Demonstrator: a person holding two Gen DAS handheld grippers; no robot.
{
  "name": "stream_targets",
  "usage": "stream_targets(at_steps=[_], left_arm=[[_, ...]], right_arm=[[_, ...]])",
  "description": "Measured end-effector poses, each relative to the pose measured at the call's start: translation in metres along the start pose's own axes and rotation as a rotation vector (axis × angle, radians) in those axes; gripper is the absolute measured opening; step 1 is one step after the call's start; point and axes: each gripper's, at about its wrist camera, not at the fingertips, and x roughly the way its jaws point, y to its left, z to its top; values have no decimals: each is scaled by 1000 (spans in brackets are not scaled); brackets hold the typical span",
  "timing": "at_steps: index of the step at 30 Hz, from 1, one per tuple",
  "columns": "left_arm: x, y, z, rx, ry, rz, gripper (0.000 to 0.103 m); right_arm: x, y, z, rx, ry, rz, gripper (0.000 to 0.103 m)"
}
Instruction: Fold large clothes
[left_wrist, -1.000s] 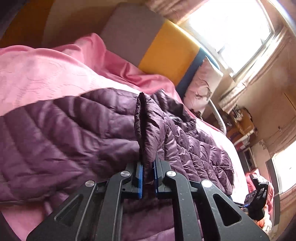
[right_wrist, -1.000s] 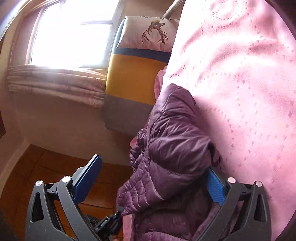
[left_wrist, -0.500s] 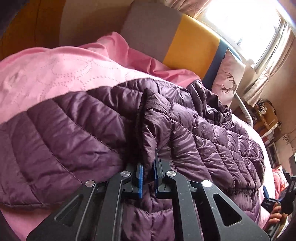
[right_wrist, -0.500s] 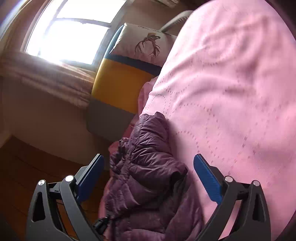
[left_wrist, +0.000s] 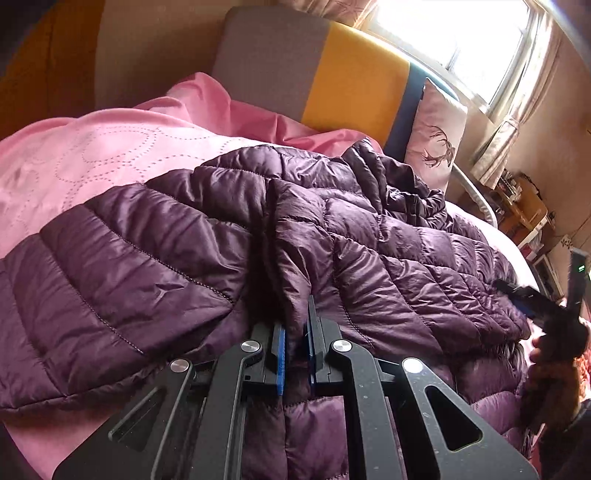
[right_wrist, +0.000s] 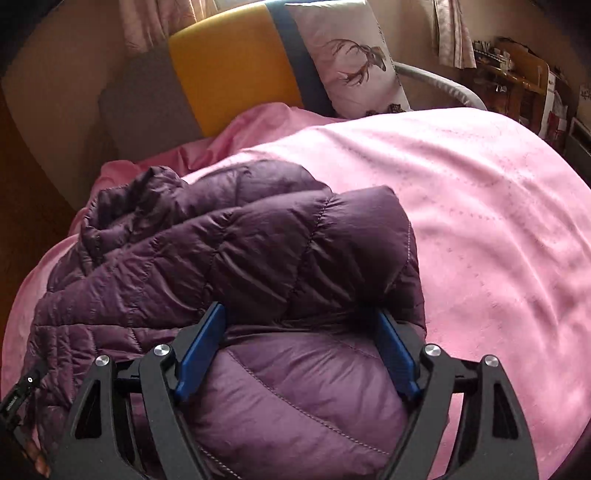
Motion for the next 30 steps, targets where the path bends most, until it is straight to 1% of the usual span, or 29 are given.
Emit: stream_targets(at_steps=[5, 7, 9, 10, 12, 15, 20, 22, 24, 25, 26, 27, 28, 29, 30], left_arm=[[20, -4, -4, 22, 35, 2, 8], [23, -7, -6, 34, 35, -9, 8], [30, -8, -10, 46, 41, -1, 8], [31, -8, -11, 47, 38, 0, 8], [30, -3, -12, 25, 28, -21, 8], [28, 3, -15, -1, 25, -43, 8], [23, 6, -20, -23, 26, -52, 8], [22, 8, -19, -31, 31, -60, 10], [23, 12, -13, -58, 58, -74, 10], [20, 14, -9, -70, 64, -78, 13], [14, 16, -6, -92, 63, -62, 21], [7, 18, -5, -107, 54, -43, 24], [-2, 19, -3, -118, 30, -14, 36], [-17, 18, -2, -124, -27, 28, 48], [-28, 16, 0, -119, -78, 49, 50]], right_arm=[[6, -5, -11, -16, -34, -64, 80], [10, -5, -11, -15, -26, -83, 80], [11, 1, -11, -51, -25, -131, 81], [10, 3, -12, -57, -27, -139, 81], [12, 1, -12, -48, -26, -126, 81], [10, 1, -13, -54, -27, -129, 82], [6, 15, -20, -111, -18, -186, 82], [7, 16, -20, -113, -11, -191, 83], [7, 16, -20, -113, -16, -193, 83], [6, 15, -20, -110, -19, -191, 84], [6, 16, -20, -109, -20, -192, 84], [6, 16, -20, -111, -21, -196, 84], [6, 17, -19, -113, -21, -199, 85], [6, 17, -19, -115, -22, -204, 85], [5, 18, -20, -118, -24, -207, 85]])
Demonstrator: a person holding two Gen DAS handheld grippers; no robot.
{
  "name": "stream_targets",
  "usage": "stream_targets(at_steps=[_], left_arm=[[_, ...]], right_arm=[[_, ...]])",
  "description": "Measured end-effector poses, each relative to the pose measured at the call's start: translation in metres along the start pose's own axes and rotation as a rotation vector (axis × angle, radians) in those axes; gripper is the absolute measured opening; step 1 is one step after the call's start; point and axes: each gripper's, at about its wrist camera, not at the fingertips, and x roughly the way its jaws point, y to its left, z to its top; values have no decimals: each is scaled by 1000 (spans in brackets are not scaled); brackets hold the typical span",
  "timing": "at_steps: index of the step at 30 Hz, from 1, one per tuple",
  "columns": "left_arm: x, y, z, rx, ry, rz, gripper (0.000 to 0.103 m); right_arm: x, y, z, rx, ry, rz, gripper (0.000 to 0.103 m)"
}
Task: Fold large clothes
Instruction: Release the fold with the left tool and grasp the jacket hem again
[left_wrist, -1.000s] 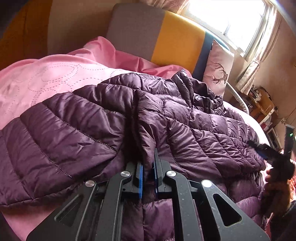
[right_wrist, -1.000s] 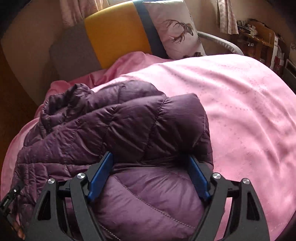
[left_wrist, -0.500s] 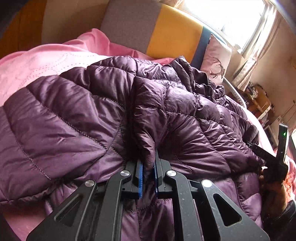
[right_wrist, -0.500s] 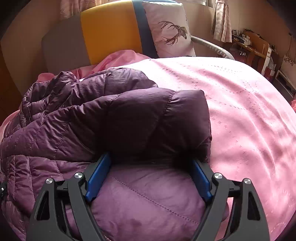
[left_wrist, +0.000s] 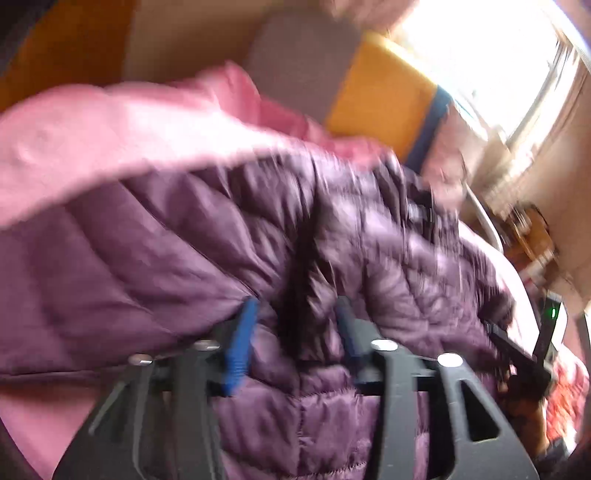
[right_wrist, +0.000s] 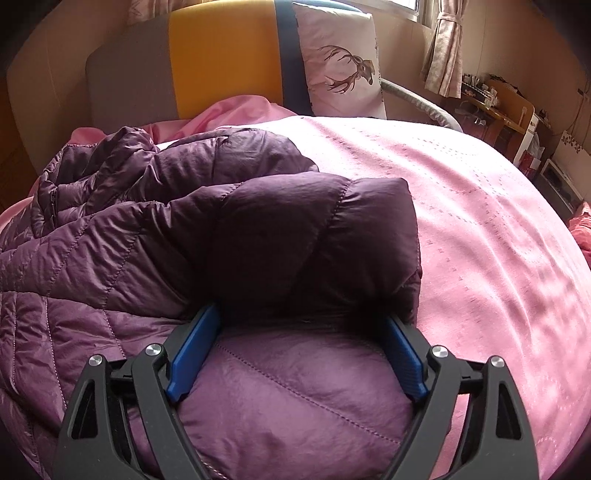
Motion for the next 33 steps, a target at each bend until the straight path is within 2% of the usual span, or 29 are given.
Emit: stream_targets(at_steps=[2, 4, 8, 10, 11, 14, 15, 19, 22, 25, 27, 28, 29, 33], left_arm=[[-15, -10, 8, 41, -66, 6, 50], [-15, -23, 18, 80, -69, -16, 50], [14, -52, 32, 143, -14, -57, 50], [36, -63, 34, 163, 31, -65, 43], [48, -67, 34, 168, 54, -56, 43], [83, -62, 26, 174, 133, -21, 42], [90, -57, 21, 161, 140, -37, 42], [93, -43, 13, 126, 102, -93, 40], [93, -42, 14, 122, 104, -94, 40], [80, -41, 17, 101, 121, -100, 40], [51, -27, 15, 32, 96, -125, 50], [38, -21, 14, 10, 75, -128, 61], [19, -8, 11, -25, 38, -127, 66], [-30, 48, -7, -172, -5, -103, 66]], right_arm=[[-1, 3, 0, -3, -1, -8, 86], [-2, 5, -1, -9, -2, -16, 86], [-1, 5, 0, -1, -1, -11, 86], [0, 4, -1, 4, -3, -5, 86], [0, 3, -1, 9, -3, 1, 86], [0, 0, -1, 14, -4, 13, 87], [1, 0, -1, 15, -4, 15, 87], [2, 0, -2, 13, -4, 18, 87], [2, -1, -1, 13, -4, 18, 87], [2, -2, -2, 16, -5, 22, 87], [2, -2, -1, 15, -4, 22, 87], [2, -2, -1, 16, -4, 22, 87], [2, -3, -1, 17, -5, 23, 87], [2, -3, -1, 18, -5, 26, 87]])
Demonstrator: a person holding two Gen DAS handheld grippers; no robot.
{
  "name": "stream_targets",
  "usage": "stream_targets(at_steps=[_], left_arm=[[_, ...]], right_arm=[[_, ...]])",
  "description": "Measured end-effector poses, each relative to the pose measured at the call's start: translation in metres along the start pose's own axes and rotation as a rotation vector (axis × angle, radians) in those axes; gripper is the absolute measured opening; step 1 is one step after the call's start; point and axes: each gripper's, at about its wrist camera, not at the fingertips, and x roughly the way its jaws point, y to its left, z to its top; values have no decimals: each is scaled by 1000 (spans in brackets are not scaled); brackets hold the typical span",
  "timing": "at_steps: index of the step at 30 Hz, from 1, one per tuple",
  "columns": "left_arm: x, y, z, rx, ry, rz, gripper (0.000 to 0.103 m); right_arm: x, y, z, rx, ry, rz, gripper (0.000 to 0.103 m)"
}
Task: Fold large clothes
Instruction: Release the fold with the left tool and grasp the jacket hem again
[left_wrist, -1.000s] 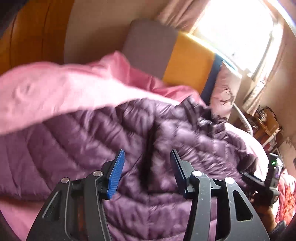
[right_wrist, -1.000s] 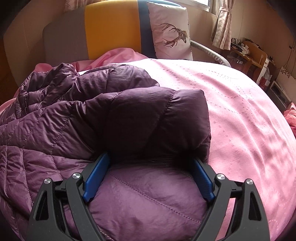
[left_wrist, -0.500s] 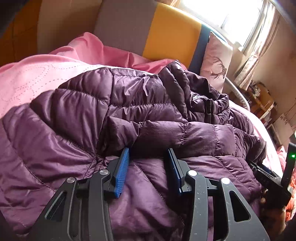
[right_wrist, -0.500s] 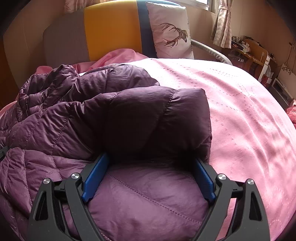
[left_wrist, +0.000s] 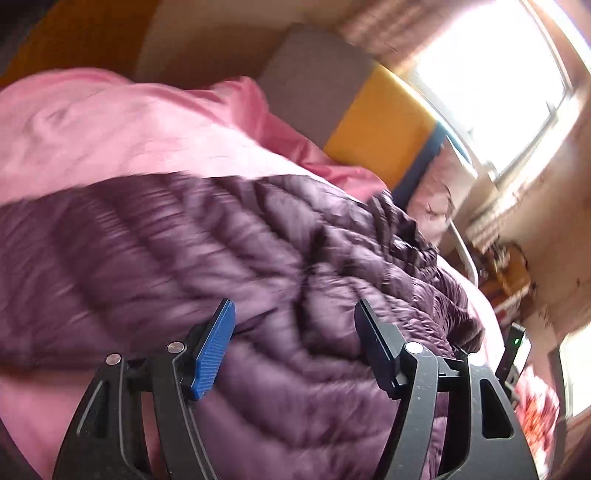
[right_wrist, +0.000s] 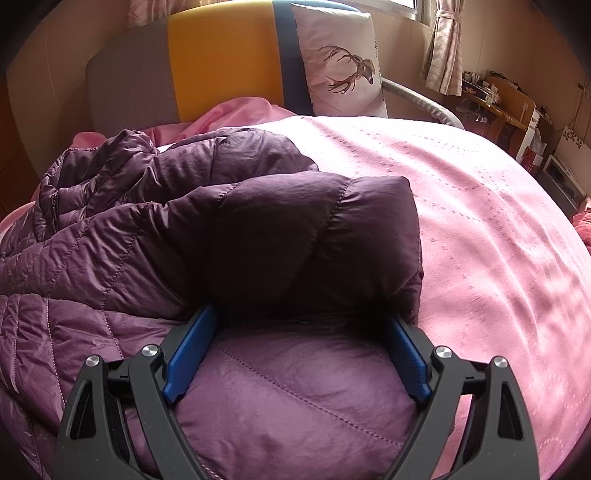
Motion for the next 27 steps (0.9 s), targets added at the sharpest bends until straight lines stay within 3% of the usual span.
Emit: stream_targets(at_steps=[4, 8, 14, 18, 19, 20, 22, 27], left_arm=[[-55, 79, -14, -201, -60, 85, 66], [-105, 142, -24, -337, -137, 168, 66], [-149, 221, -34, -583, -224, 209, 64], [-157, 254, -32, -704, -272, 207, 42], [-158, 258, -30, -720, -279, 214, 29], [-160, 264, -27, -729, -279, 221, 18], [-162, 259, -19, -703, -293, 221, 12], [-175, 193, 15, -416, -355, 191, 12]], right_arm=[[-1, 0, 0, 4, -2, 5, 88], [-2, 0, 1, 4, -3, 5, 88], [-3, 1, 2, 2, -2, 1, 88], [-3, 3, 1, -2, -1, -7, 88], [-3, 3, 1, -3, 0, -8, 88], [-3, 4, 1, -3, 0, -10, 89], [-2, 6, 2, -9, 1, -18, 89], [-3, 11, 1, -15, -2, -31, 89]])
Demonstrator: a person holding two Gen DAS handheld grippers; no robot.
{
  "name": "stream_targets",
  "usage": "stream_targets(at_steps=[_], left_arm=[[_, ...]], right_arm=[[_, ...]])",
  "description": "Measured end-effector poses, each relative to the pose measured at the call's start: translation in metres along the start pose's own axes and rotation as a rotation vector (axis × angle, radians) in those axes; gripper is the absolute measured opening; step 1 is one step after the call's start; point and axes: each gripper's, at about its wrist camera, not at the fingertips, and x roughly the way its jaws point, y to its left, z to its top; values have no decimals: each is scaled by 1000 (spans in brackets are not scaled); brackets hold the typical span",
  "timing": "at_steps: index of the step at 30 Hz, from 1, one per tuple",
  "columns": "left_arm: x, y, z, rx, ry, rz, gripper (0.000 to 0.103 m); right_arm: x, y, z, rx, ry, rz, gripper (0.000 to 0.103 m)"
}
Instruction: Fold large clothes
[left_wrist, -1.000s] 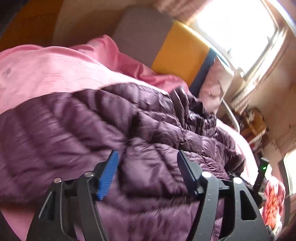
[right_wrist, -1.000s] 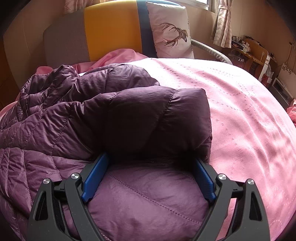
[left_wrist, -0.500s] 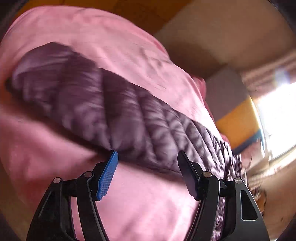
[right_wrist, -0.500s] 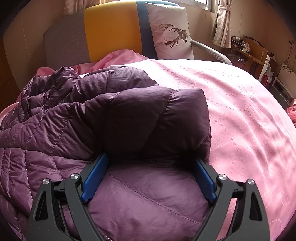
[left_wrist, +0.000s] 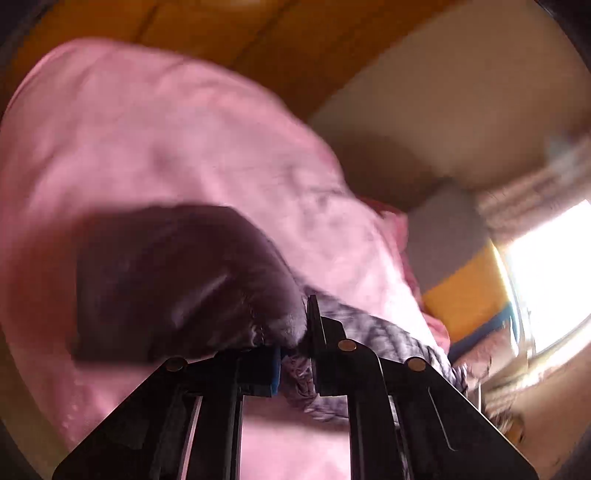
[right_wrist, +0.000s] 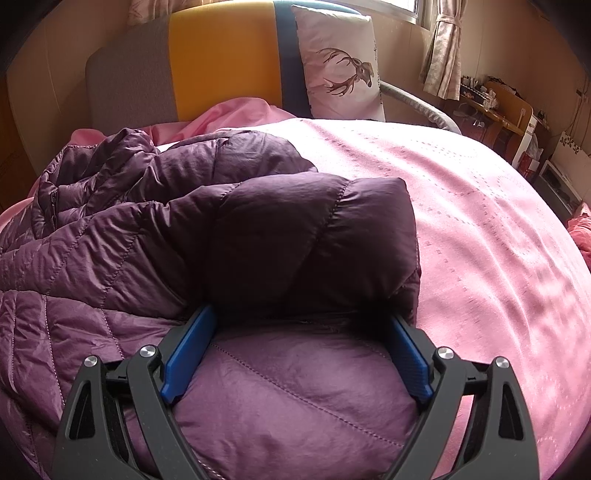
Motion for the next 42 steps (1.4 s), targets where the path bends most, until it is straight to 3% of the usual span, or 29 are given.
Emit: stream_targets(at_steps=[5, 11, 15, 18, 20, 25, 29, 32, 35, 37, 40, 42], left_arm=[[-2, -98, -27, 259, 21, -172, 12], [17, -203, -114, 556, 176, -355, 12], [43, -242, -171, 717, 262, -376, 12], [69, -253, -204, 773, 354, -352, 24], [83, -257, -220, 782, 400, -337, 49], [82, -243, -228, 777, 400, -316, 54], [62, -233, -223, 738, 351, -321, 58], [52, -225, -222, 743, 325, -319, 63], [49, -220, -225, 763, 317, -302, 68], [47, -216, -228, 772, 320, -298, 68], [41, -210, -228, 782, 302, -287, 68], [36, -204, -227, 776, 295, -283, 68]], right_arm=[[0, 0, 0, 2, 0, 3, 89], [0, -2, -1, 12, 1, 15, 89], [0, -5, 0, 16, 2, 21, 89], [1, -6, 0, 21, 2, 27, 89], [1, -7, 0, 24, 3, 32, 89], [3, -9, 1, 27, 5, 37, 89], [-2, -8, 5, 11, 2, 38, 90], [-25, 2, 6, -34, -74, 58, 90], [-58, 23, 3, -67, -140, 159, 91], [-76, 38, -1, -78, -135, 294, 91], [-83, 65, -10, -53, 25, 622, 93], [-79, 89, -22, -73, 119, 696, 94]])
